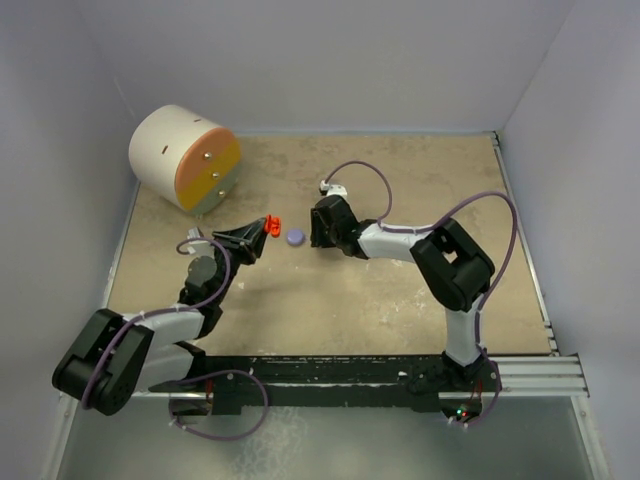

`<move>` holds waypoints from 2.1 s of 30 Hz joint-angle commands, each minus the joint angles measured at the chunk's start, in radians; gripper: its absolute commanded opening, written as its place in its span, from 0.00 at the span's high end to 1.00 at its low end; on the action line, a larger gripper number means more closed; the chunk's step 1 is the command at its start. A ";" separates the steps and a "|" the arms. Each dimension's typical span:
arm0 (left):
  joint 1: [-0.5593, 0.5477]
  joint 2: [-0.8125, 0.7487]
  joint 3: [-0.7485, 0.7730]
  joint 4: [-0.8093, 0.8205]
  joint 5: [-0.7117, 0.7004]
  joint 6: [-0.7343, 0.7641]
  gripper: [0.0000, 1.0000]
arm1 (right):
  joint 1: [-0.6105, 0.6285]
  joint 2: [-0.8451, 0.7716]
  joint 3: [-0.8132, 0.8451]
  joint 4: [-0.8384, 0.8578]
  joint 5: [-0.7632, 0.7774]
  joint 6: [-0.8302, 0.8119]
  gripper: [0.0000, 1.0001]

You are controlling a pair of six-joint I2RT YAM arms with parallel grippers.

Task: Insert the wireless bluetooth earbuds into the charging case
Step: Pick up the earbud from the center of the board.

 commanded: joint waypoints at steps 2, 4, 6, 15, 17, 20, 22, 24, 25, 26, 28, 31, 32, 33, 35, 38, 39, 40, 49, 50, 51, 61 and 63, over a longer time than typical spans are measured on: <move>0.005 0.011 -0.020 0.121 0.021 -0.027 1.00 | 0.002 -0.021 -0.010 -0.123 0.046 0.048 0.51; 0.006 0.014 -0.022 0.129 0.022 -0.030 1.00 | 0.001 -0.017 -0.008 -0.128 0.053 0.053 0.52; 0.005 0.016 -0.024 0.137 0.024 -0.034 1.00 | 0.002 -0.008 -0.001 -0.130 0.059 0.051 0.52; 0.009 0.027 -0.038 0.167 0.026 -0.045 1.00 | 0.024 0.029 0.034 -0.129 0.040 0.051 0.53; 0.010 0.029 -0.041 0.172 0.028 -0.047 1.00 | 0.028 0.036 0.041 -0.131 0.040 0.051 0.54; 0.012 0.030 -0.046 0.181 0.030 -0.050 1.00 | 0.038 0.040 0.046 -0.130 0.036 0.052 0.54; 0.015 0.030 -0.050 0.183 0.029 -0.051 1.00 | 0.042 0.046 0.053 -0.131 0.034 0.051 0.54; 0.016 0.028 -0.053 0.185 0.031 -0.053 1.00 | 0.045 0.052 0.059 -0.135 0.035 0.053 0.55; 0.018 0.028 -0.052 0.186 0.031 -0.054 1.00 | 0.044 0.054 0.059 -0.136 0.035 0.053 0.55; 0.018 0.026 -0.053 0.185 0.032 -0.054 1.00 | 0.044 0.055 0.060 -0.138 0.035 0.056 0.55; 0.021 0.023 -0.055 0.185 0.032 -0.054 1.00 | 0.044 0.055 0.058 -0.139 0.035 0.057 0.55; 0.022 0.023 -0.056 0.183 0.033 -0.054 1.00 | 0.044 0.058 0.057 -0.145 0.037 0.062 0.57; 0.023 0.023 -0.055 0.183 0.035 -0.054 1.00 | 0.044 0.060 0.059 -0.147 0.037 0.064 0.57; 0.023 0.024 -0.055 0.183 0.035 -0.054 1.00 | 0.044 0.062 0.060 -0.147 0.038 0.064 0.58; 0.024 0.023 -0.056 0.183 0.035 -0.054 1.00 | 0.044 0.067 0.060 -0.149 0.039 0.063 0.59; 0.026 0.024 -0.058 0.184 0.035 -0.054 1.00 | 0.044 0.076 0.063 -0.155 0.040 0.064 0.62; 0.027 0.026 -0.058 0.185 0.036 -0.054 1.00 | 0.044 0.078 0.063 -0.155 0.040 0.062 0.62; 0.028 0.025 -0.060 0.185 0.037 -0.054 1.00 | 0.044 0.078 0.061 -0.155 0.040 0.061 0.63; 0.032 0.025 -0.059 0.184 0.040 -0.054 1.00 | 0.044 0.084 0.053 -0.161 0.042 0.050 0.69; 0.032 0.026 -0.059 0.183 0.039 -0.054 1.00 | 0.044 0.085 0.051 -0.161 0.042 0.048 0.69; 0.032 0.025 -0.059 0.183 0.039 -0.054 1.00 | 0.044 0.083 0.050 -0.161 0.040 0.048 0.70; 0.035 0.018 -0.052 0.164 0.043 -0.043 1.00 | 0.044 0.069 0.028 -0.141 0.021 0.036 0.88; 0.035 0.012 -0.044 0.146 0.049 -0.033 1.00 | 0.044 0.049 0.014 -0.120 0.020 0.035 0.91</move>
